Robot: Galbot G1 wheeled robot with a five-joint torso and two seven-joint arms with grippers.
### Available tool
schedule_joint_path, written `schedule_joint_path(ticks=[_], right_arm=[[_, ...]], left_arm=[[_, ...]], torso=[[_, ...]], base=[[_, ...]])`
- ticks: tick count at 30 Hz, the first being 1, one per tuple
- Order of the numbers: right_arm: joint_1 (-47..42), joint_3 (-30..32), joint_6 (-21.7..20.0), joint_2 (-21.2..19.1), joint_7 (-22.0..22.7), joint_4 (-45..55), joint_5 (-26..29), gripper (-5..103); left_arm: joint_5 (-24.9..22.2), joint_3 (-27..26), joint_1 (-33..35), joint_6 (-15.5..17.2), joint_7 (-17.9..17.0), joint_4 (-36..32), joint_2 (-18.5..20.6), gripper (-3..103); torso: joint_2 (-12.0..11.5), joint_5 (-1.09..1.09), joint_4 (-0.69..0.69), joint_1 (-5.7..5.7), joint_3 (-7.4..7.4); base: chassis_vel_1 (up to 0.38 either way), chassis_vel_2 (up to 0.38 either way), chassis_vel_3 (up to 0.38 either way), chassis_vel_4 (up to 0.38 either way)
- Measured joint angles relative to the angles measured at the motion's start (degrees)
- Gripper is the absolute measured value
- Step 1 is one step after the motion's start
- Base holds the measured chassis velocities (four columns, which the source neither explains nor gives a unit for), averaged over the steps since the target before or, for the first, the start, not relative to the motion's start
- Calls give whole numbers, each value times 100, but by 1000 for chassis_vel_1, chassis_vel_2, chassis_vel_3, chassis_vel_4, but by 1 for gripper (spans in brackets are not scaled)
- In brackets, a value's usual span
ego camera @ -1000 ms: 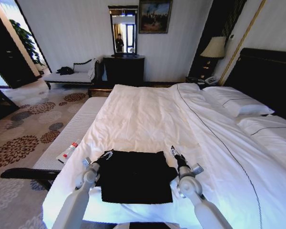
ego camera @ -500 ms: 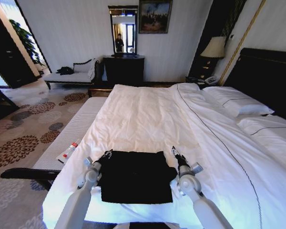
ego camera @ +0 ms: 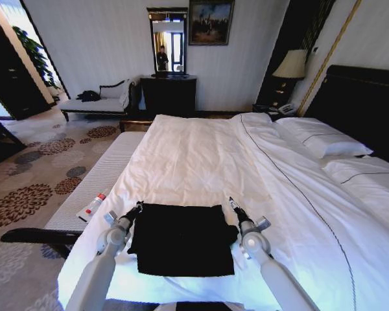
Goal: Fold the clothes on the bed.
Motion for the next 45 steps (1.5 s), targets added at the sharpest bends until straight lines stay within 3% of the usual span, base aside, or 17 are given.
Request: schedule_joint_path(ticks=[7,10,14,16,19,23,26,28,31,32,35,41,45], right_arm=[[46,-213,-160,73,-1151,-490,-96,100],[107,-251,-184,123,-1376,-666,-139,103],[208,-294,-209,189,-1568,-930,-195,84],[209,-297,-211,190,-1652,-960,-209,84],[173,-289,-250,179,-1841,-974,-252,67],[153,-262,-259,158,-1875,-974,-265,57],[143,-229,-260,123,-1897,-974,-287,40],[141,-225,-260,116,-1908,-974,-293,40],[127,-222,-249,112,-1995,-947,-299,24],[127,-222,-249,112,-1995,-947,-299,24],[84,-223,-236,89,-2314,-869,-286,8],[43,-115,-128,61,-2587,-652,-248,1],[5,199,281,-59,-2656,-162,-105,0]], left_arm=[[-55,-15,-5,0,-33,1,104,1],[-24,-3,16,0,-27,-8,91,1],[-14,9,-2,-2,-24,-11,86,1],[-20,10,-14,-2,-24,-10,98,1],[-29,15,-42,-2,-26,-8,136,1],[-29,20,-58,-2,-26,5,147,1],[-28,24,-67,-2,-28,9,141,1],[-27,25,-67,-2,-30,6,140,1],[-23,24,-48,-3,-32,-27,145,1],[-23,24,-48,-3,-32,-27,145,1],[-23,9,-27,-5,-32,-60,168,1],[-52,-54,0,-21,-34,-190,178,1],[-161,-263,84,-74,-4,-627,245,1]], torso=[[0,1,0,0,0],[0,2,1,0,0],[0,1,1,0,-1],[0,1,1,0,0],[0,2,0,0,0],[0,2,1,0,0],[0,2,1,0,0],[0,2,1,0,0],[0,2,1,0,0],[0,2,1,0,0],[0,1,1,0,0],[0,2,1,0,0],[0,2,2,0,0]], base=[[0,0,0,0],[0,0,0,0],[0,0,0,0],[0,0,0,0],[0,0,0,0],[0,0,0,0],[0,0,0,0],[0,0,0,0],[0,0,0,0],[0,0,0,0],[0,0,0,0],[0,0,0,0],[0,0,0,0]])
